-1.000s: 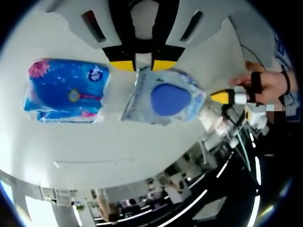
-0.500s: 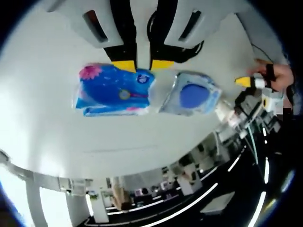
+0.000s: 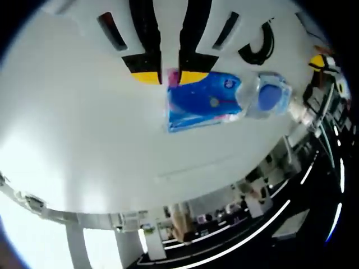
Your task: Arrange the tabletop items into an orderly group along one side of the table until the central work area is clear of visible clutter.
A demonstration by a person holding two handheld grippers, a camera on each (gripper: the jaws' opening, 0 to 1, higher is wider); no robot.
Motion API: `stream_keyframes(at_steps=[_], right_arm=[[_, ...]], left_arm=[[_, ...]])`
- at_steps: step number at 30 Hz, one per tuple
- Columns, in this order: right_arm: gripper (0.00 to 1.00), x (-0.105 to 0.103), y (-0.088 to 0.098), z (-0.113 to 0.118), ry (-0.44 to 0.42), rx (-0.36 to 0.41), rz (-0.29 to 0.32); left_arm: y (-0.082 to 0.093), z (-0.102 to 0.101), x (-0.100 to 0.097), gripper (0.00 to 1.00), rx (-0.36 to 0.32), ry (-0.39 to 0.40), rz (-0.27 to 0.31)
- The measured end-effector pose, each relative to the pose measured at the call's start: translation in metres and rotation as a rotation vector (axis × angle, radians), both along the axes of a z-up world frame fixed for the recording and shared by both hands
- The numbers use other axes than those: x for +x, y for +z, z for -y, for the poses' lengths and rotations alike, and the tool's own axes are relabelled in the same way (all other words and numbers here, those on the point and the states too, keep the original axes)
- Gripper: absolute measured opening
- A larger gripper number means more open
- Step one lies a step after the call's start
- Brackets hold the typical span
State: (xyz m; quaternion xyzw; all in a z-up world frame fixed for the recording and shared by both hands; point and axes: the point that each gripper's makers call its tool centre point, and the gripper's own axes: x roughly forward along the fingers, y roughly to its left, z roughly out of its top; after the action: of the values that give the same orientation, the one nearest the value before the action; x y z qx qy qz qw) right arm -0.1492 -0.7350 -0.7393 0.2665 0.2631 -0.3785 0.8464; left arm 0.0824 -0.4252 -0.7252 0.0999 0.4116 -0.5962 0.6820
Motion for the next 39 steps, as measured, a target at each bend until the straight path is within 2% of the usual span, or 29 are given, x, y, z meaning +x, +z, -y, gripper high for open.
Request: stream_keyframes(at_steps=[9,13,17,24,28,37,39], right_arm=[[0.08,0.011,-0.009,0.007,-0.023,0.043,0.017],[0.01,0.010,-0.017,0.005,0.002,0.049,-0.031],[0.00,0.008,-0.015,0.002,0.023,0.051,-0.023],[0.00,-0.002,-0.013,0.000,0.068,0.030,-0.040],[0.00,-0.006,-0.011,-0.004,0.048,0.040,-0.020],[0.00,0.007,-0.014,-0.009,0.029,0.055,0.007],[0.03,0.006,-0.013,-0.010,0.023,0.056,0.013]], left_arm=[[-0.001,-0.026,0.002,0.17,-0.004,0.054,-0.017],[-0.005,-0.035,0.001,0.16,0.004,0.083,-0.045],[-0.007,-0.040,0.004,0.15,0.005,0.125,-0.073],[-0.002,-0.039,0.008,0.14,-0.008,0.139,-0.075],[0.003,-0.036,0.011,0.16,-0.029,0.146,-0.089],[0.011,-0.033,0.009,0.17,-0.044,0.119,-0.073],[0.013,-0.034,0.009,0.17,-0.048,0.121,-0.073]])
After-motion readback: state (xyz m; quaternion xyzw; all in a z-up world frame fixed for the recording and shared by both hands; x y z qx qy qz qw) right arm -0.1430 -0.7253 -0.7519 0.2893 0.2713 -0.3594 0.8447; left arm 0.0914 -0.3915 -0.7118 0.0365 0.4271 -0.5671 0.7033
